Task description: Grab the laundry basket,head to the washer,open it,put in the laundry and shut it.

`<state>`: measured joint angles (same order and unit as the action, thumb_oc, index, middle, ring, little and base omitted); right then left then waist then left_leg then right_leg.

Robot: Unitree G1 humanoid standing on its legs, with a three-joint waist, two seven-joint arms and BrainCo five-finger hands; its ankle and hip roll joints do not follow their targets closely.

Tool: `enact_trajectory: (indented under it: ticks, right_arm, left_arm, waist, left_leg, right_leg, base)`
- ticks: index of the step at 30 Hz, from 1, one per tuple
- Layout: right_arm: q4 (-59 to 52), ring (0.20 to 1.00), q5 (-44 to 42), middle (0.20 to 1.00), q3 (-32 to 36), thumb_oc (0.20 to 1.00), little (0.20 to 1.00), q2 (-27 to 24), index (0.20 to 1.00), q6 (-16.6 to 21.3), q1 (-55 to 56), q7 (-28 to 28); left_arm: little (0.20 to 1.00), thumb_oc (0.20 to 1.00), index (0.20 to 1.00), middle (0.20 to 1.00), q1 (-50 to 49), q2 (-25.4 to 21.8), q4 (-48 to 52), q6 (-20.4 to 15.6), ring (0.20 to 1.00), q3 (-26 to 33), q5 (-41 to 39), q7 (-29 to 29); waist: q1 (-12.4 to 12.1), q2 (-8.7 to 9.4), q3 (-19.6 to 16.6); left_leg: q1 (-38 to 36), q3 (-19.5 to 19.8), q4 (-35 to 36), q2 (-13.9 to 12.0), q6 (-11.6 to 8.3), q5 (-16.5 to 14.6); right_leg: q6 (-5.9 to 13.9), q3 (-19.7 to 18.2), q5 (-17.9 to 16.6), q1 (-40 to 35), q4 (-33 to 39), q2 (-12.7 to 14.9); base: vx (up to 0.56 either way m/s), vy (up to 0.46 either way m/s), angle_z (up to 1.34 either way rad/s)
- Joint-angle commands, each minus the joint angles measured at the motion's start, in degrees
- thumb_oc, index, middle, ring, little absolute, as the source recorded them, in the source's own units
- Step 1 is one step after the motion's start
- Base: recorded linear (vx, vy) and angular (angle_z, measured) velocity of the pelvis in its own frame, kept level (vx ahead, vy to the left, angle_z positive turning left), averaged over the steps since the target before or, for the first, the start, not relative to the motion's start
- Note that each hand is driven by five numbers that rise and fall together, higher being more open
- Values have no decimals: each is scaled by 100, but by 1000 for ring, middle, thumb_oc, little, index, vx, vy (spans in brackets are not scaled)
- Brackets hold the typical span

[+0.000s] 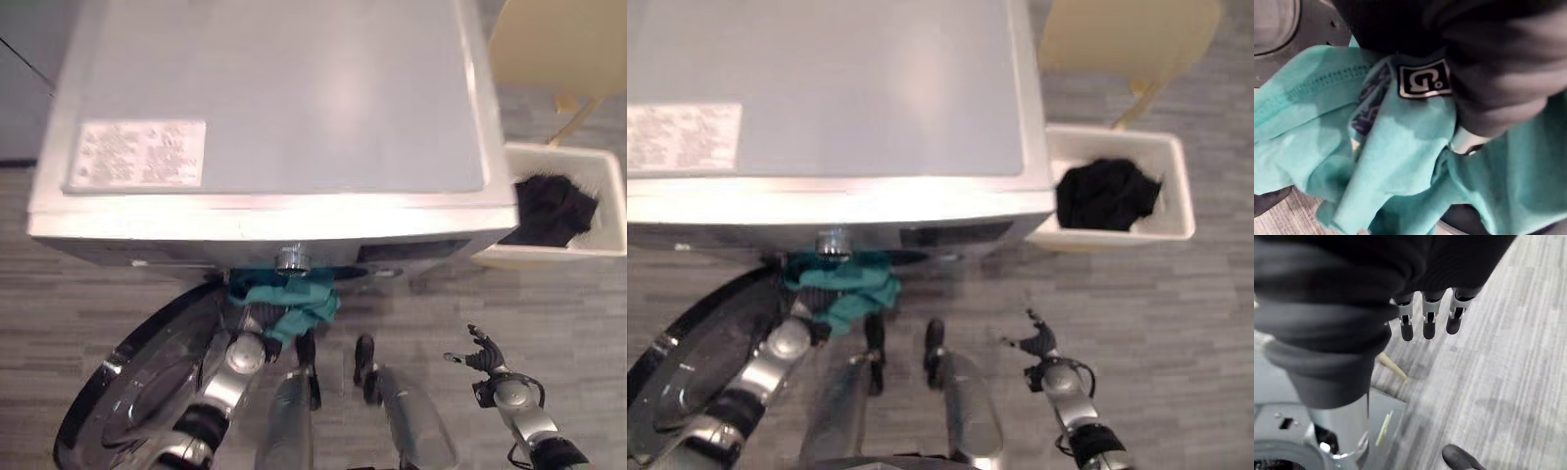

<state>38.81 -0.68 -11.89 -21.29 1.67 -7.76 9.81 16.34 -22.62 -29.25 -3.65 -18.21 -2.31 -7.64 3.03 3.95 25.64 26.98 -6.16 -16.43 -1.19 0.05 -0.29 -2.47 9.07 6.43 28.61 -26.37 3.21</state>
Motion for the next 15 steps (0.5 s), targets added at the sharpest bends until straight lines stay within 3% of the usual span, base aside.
enact_trajectory:
  ticks: [1, 4, 6, 8, 15]
  right_arm:
    - [-526, 1000, -201, 1000, -143, 1000, 1000, -68, 1000, 193, 16, 277]
    - [-810, 1000, -245, 1000, -144, 1000, 1000, -63, 1000, 207, -213, 416]
    - [-1118, 1000, -279, 1000, -110, 1000, 1000, -81, 1000, 253, -393, 588]
    - [-1151, 1000, -287, 1000, -104, 1000, 1000, -75, 1000, 282, -486, 662]
    - [-1459, 1000, -294, 1000, -298, 1000, 1000, -232, 1000, 581, -631, 680]
  left_arm:
    - [200, 200, 200, 200, -278, -138, 500, -335, 200, -49, -348, -352]
    - [200, 200, 200, 200, 71, -126, 623, -348, 200, -65, -363, -548]
    - [200, 200, 200, 200, 577, -169, 772, -338, 200, -54, -281, -827]
    - [200, 200, 200, 200, 819, -182, 770, -343, 200, -85, -255, -949]
    - [200, 200, 200, 200, 3543, -1220, -350, -208, 200, -655, 163, -1761]
  waist:
    - [-67, 29, -276]
    - [0, 23, -272]
    - [76, -31, -254]
    - [98, -71, -291]
    - [424, -171, -377]
  left_leg:
    - [252, -126, -895, -317, -126, -834]
    - [1075, -166, -1689, -469, -49, -1054]
    - [1991, -144, -2620, -621, 21, -1318]
    - [2358, -131, -2936, -653, 55, -1418]
    - [3987, 145, -4478, -942, 187, -1809]
  right_leg:
    - [512, -301, 209, 192, 115, 170]
    - [430, -353, 316, 1015, -475, 204]
    - [346, -433, 470, 1935, -1237, 198]
    - [323, -449, 539, 2286, -1498, 175]
    - [251, -550, 868, 3846, -2850, 91]
  base:
    - [-162, -22, -8]
    - [-172, -13, -11]
    - [-192, -2, -4]
    - [-110, 13, -13]
    - [-55, -7, -15]
